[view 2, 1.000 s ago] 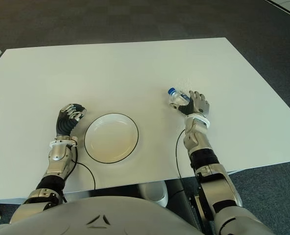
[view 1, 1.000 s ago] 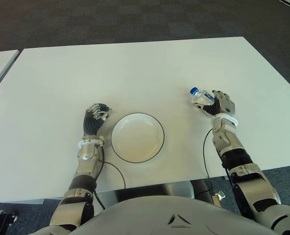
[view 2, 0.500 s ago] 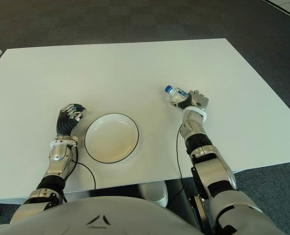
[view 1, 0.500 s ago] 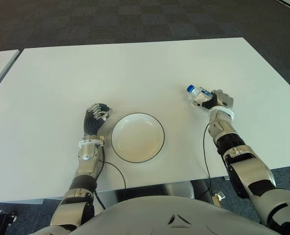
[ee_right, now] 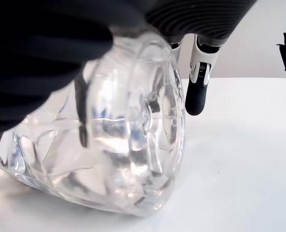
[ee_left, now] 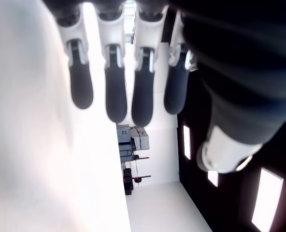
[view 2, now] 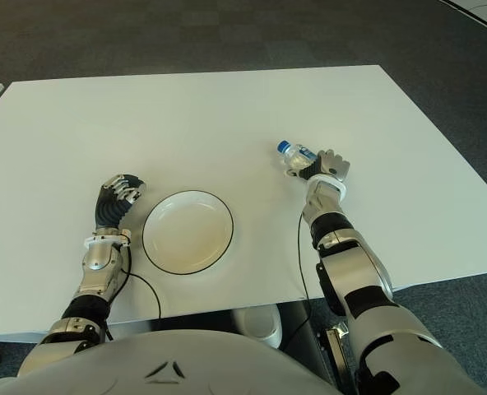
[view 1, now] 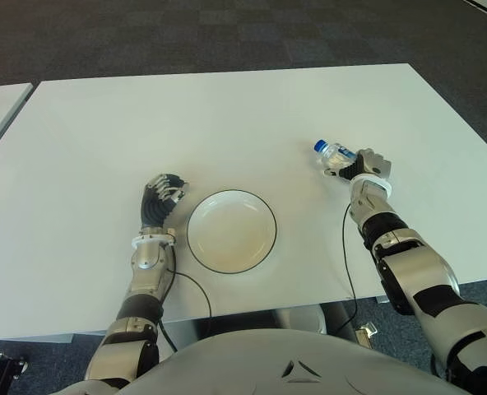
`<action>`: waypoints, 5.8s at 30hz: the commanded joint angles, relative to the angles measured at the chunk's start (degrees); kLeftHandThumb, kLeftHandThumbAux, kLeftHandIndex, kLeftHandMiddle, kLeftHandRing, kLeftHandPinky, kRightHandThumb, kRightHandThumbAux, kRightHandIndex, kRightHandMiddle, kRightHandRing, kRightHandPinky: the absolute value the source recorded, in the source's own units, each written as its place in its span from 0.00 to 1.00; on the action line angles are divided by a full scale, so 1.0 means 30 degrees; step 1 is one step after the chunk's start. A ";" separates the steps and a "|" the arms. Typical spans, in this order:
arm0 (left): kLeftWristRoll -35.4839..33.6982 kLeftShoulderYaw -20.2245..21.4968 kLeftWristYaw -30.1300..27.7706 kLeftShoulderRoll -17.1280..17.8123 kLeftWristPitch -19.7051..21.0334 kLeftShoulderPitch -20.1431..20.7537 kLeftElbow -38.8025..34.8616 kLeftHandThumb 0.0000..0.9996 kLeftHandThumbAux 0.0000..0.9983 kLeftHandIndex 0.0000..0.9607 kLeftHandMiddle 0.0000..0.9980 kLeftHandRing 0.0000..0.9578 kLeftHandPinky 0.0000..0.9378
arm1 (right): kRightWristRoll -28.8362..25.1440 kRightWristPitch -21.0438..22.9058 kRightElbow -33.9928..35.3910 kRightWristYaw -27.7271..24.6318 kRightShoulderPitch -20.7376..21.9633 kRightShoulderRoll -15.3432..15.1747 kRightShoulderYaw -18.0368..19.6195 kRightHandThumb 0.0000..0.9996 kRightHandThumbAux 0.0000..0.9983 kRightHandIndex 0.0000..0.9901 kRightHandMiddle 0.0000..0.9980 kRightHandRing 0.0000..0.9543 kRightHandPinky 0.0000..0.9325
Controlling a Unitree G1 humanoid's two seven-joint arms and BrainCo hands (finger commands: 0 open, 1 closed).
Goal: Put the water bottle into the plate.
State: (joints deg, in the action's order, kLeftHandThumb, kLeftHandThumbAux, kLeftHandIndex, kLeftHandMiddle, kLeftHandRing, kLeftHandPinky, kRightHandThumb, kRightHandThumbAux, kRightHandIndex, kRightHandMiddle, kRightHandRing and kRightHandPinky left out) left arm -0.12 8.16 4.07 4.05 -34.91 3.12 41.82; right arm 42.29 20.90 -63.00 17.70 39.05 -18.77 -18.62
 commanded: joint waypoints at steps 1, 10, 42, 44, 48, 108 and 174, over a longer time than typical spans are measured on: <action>-0.0013 -0.0106 0.0504 -0.0787 0.1702 -0.1455 0.0674 0.70 0.72 0.45 0.46 0.45 0.46 | -0.0867 -0.0115 -0.1355 -0.0627 -0.0429 0.0595 -0.0130 0.71 0.68 0.43 0.53 0.55 0.60; -0.0075 -0.0123 0.0671 -0.0927 0.1999 -0.1577 0.0246 0.70 0.72 0.45 0.46 0.46 0.46 | -0.1300 0.0155 -0.2150 -0.1074 0.0065 0.0808 -0.0516 0.71 0.71 0.44 0.73 0.78 0.85; -0.0031 -0.0181 0.0803 -0.1019 0.2477 -0.1658 -0.0139 0.70 0.72 0.45 0.47 0.46 0.47 | -0.3951 -0.2752 -0.0566 0.2097 -0.0706 0.0640 0.0957 0.71 0.72 0.44 0.78 0.82 0.86; -0.0063 -0.0169 0.0774 -0.1027 0.2396 -0.1634 -0.0077 0.70 0.72 0.45 0.47 0.46 0.47 | -0.4068 -0.3008 -0.0168 0.2708 -0.0865 0.0630 0.1108 0.71 0.72 0.44 0.78 0.82 0.87; -0.0061 -0.0161 0.0775 -0.1013 0.2302 -0.1585 0.0033 0.70 0.72 0.45 0.46 0.46 0.47 | -0.4222 -0.3564 0.0669 0.4054 -0.1214 0.0679 0.1425 0.71 0.72 0.44 0.79 0.83 0.88; 0.0113 -0.0146 0.0873 -0.0894 0.1792 -0.1267 0.0735 0.70 0.72 0.45 0.47 0.48 0.49 | -0.0086 -0.7600 2.3489 -0.3071 -0.8811 0.0797 -0.2399 0.71 0.72 0.44 0.88 0.93 0.94; 0.0061 -0.0154 0.0515 -0.0465 0.1507 -0.1183 0.0997 0.70 0.72 0.45 0.47 0.47 0.47 | 0.0949 -0.9632 2.2429 -1.9363 -0.6187 -0.2510 -0.6108 0.51 0.67 0.16 0.25 0.27 0.32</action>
State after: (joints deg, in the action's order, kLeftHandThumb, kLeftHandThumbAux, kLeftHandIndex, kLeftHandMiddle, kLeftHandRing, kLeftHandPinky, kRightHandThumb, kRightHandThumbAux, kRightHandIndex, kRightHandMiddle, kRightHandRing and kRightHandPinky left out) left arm 0.00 7.99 6.30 3.18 -33.14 3.02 40.52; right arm 46.25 -5.17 5.34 -39.32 18.96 -25.55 -36.28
